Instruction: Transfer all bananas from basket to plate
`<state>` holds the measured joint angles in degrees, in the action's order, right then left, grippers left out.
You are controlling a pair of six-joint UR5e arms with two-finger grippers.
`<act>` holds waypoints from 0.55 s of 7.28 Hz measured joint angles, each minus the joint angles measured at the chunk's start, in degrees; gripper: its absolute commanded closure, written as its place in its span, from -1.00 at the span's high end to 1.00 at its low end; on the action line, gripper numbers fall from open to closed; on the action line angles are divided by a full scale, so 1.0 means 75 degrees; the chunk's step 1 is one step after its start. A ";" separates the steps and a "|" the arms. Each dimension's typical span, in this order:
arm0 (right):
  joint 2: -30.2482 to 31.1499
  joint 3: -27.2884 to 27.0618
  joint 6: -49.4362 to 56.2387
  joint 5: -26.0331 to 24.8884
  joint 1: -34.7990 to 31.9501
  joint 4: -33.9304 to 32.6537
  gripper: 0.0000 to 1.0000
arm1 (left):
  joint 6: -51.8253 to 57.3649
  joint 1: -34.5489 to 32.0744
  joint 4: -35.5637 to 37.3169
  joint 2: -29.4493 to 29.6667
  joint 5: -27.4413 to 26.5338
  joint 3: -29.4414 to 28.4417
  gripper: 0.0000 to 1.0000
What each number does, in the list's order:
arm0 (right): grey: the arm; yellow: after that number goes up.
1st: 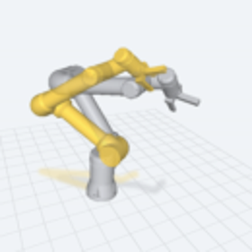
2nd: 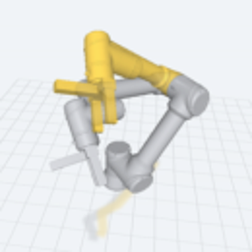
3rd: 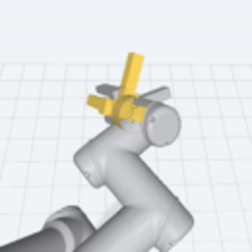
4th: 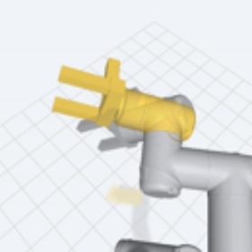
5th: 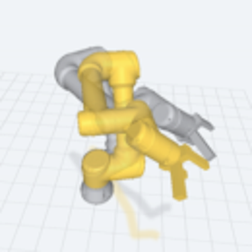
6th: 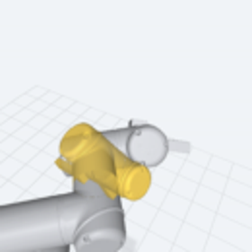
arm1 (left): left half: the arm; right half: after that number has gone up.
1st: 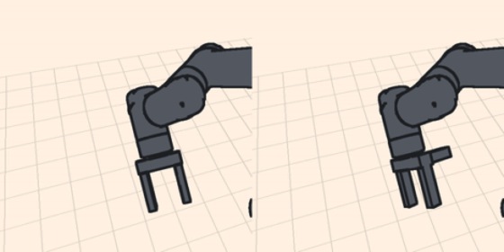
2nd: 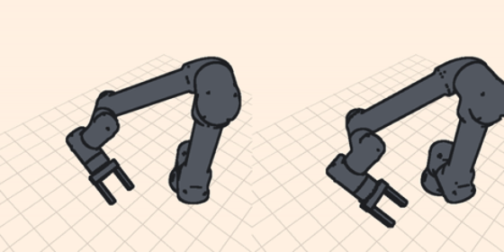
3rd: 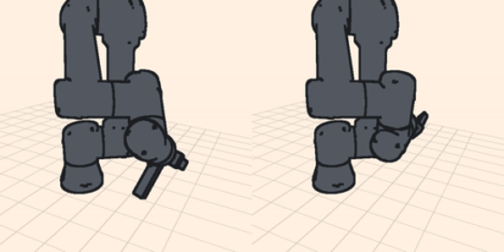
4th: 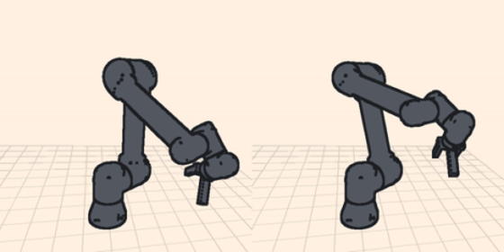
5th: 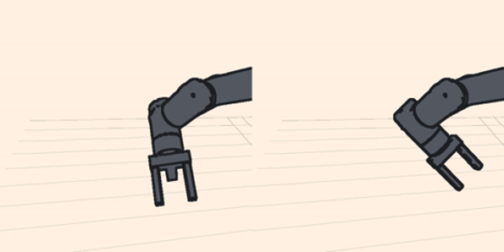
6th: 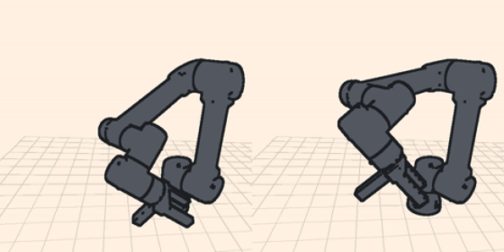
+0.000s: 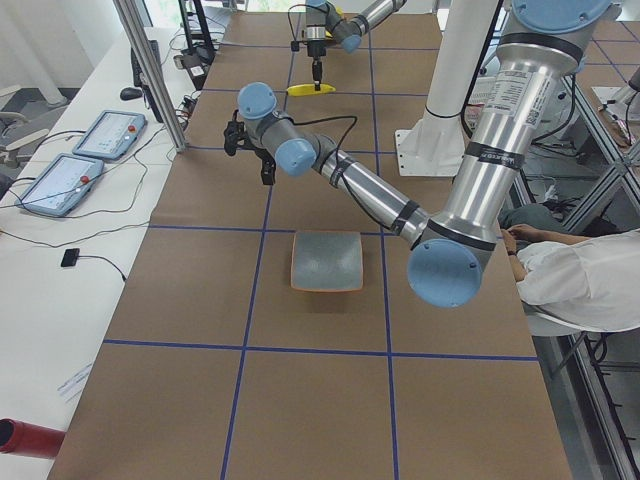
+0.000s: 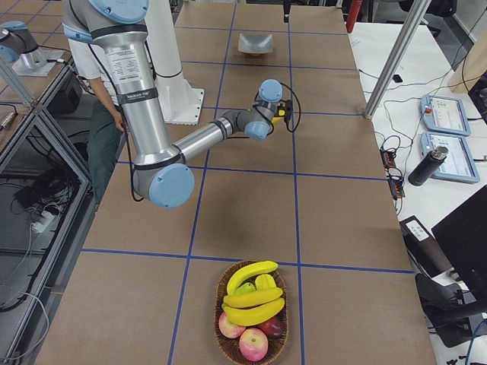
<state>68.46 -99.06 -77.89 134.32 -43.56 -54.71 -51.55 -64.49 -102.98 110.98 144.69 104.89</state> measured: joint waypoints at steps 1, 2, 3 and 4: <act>-0.0711 0.0037 -0.0429 -0.0036 0.0321 -0.0360 -1.00 | -0.0671 0.0360 -0.0098 0.0555 -0.0020 -0.0179 1.00; -0.1172 0.0066 -0.0811 -0.0074 0.0552 -0.0498 -1.00 | -0.1209 0.0653 -0.0428 0.0967 -0.0034 -0.0388 1.00; -0.1498 0.0091 -0.1156 -0.0099 0.0689 -0.0531 -1.00 | -0.1719 0.0869 -0.1094 0.1214 -0.0118 -0.0641 1.00; -0.1754 0.0104 -0.1482 -0.0142 0.0761 -0.0532 -1.00 | -0.2431 0.1157 -0.2007 0.1352 -0.0454 -0.0888 1.00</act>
<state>55.30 -98.28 -89.00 133.26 -37.85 -58.70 -69.78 -55.81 -118.04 121.12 141.28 98.23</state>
